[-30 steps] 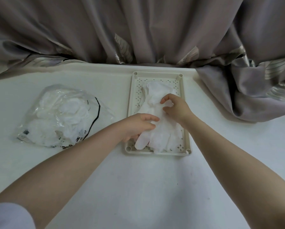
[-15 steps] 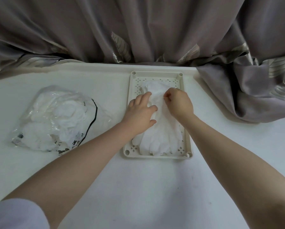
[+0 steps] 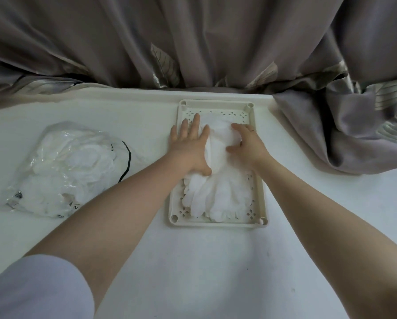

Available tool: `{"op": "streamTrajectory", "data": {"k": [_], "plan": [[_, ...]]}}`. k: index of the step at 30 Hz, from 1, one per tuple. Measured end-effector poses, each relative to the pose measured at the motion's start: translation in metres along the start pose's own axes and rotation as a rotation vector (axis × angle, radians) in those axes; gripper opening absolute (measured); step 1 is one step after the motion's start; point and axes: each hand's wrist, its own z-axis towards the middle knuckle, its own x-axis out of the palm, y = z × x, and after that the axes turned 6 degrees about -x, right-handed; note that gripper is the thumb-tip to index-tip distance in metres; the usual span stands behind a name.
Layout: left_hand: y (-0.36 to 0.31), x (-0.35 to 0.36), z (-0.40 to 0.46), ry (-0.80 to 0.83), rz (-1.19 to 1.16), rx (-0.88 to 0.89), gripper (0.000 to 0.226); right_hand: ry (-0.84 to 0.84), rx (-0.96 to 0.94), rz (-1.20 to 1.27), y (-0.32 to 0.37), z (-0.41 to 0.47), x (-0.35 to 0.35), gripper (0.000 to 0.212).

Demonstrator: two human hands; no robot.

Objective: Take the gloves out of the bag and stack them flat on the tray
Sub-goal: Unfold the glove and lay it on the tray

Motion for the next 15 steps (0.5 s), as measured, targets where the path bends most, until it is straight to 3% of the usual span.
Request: {"op": "streamTrajectory", "data": {"k": [2, 4, 7, 11, 15], "plan": [[0.003, -0.001, 0.002, 0.013, -0.02, 0.01, 0.12, -0.003, -0.043, -0.189, 0.008, -0.012, 0.007, 0.082], [0.007, -0.001, -0.003, -0.034, -0.067, 0.051, 0.119, -0.034, -0.216, -0.354, 0.016, -0.032, 0.015, 0.096], [0.013, 0.002, -0.018, -0.185, -0.117, 0.134, 0.104, 0.184, -0.367, -0.513, 0.011, -0.058, 0.024, 0.106], [0.034, 0.008, -0.045, -0.158, -0.114, 0.127, 0.079, 0.299, -0.195, -0.702, -0.003, -0.08, 0.029, 0.12], [0.059, 0.012, -0.067, -0.086, -0.15, 0.068, 0.068, 0.315, -0.061, -0.683, 0.004, -0.082, 0.025, 0.129]]}}
